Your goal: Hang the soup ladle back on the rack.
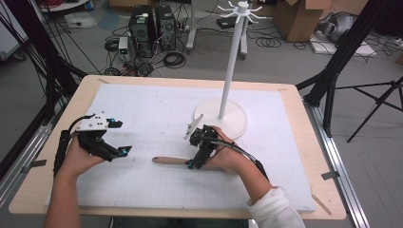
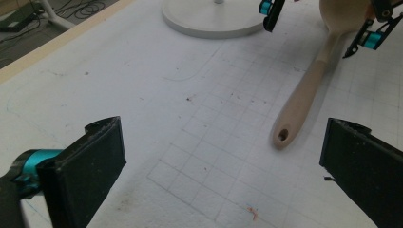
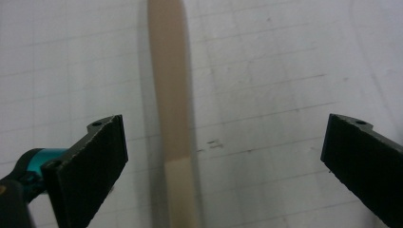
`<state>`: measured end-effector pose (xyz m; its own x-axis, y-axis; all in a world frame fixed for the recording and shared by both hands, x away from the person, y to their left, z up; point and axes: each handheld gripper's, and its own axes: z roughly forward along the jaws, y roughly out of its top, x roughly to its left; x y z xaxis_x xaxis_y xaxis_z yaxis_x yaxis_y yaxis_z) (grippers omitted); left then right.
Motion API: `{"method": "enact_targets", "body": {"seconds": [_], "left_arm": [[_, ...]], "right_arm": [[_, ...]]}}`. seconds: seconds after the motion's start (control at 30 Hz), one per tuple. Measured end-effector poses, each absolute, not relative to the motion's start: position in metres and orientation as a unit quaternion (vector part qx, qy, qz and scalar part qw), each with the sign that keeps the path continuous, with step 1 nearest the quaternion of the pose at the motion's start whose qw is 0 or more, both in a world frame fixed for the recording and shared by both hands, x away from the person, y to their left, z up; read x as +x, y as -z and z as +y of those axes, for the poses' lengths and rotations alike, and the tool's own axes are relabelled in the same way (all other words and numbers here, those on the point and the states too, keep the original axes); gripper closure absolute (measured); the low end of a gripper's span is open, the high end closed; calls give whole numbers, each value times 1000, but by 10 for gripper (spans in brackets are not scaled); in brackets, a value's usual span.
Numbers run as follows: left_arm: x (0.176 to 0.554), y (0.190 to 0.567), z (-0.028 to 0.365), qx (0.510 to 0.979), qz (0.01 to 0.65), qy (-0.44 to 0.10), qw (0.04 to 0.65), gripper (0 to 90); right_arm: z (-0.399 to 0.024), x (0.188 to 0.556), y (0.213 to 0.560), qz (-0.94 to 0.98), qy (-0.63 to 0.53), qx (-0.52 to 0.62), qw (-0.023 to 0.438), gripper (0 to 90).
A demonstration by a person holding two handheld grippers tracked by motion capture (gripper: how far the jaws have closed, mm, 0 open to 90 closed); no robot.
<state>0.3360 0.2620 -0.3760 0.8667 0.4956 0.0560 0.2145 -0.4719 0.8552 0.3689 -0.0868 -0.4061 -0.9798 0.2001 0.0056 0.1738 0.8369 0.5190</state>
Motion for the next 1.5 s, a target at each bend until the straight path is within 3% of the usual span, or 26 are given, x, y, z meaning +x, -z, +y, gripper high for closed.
{"method": "enact_targets", "body": {"seconds": [0.23, 0.4, 0.47, 0.73, 0.93, 1.1, 1.5], "left_arm": [[336, 376, 262, 844, 211, -150, 469, 17], [336, 376, 263, 844, 212, -151, 469, 17], [336, 376, 262, 844, 213, -150, 469, 17], [336, 376, 262, 844, 211, -150, 470, 17], [336, 377, 261, 845, 211, -149, 468, 17], [337, 377, 261, 846, 211, -148, 467, 17], [337, 378, 260, 848, 209, -149, 464, 17]], "right_arm": [[-80, 363, 413, 968, -239, 81, 9, 33], [-78, 361, 417, 972, -223, 76, 23, 71], [-78, 361, 416, 972, -220, 74, 25, 166], [-81, 360, 414, 976, -208, 68, 18, 351], [-81, 359, 415, 978, -197, 58, 15, 436], [-81, 358, 415, 979, -197, 59, 10, 440], [-83, 356, 412, 980, -194, 49, 0, 618]]}}
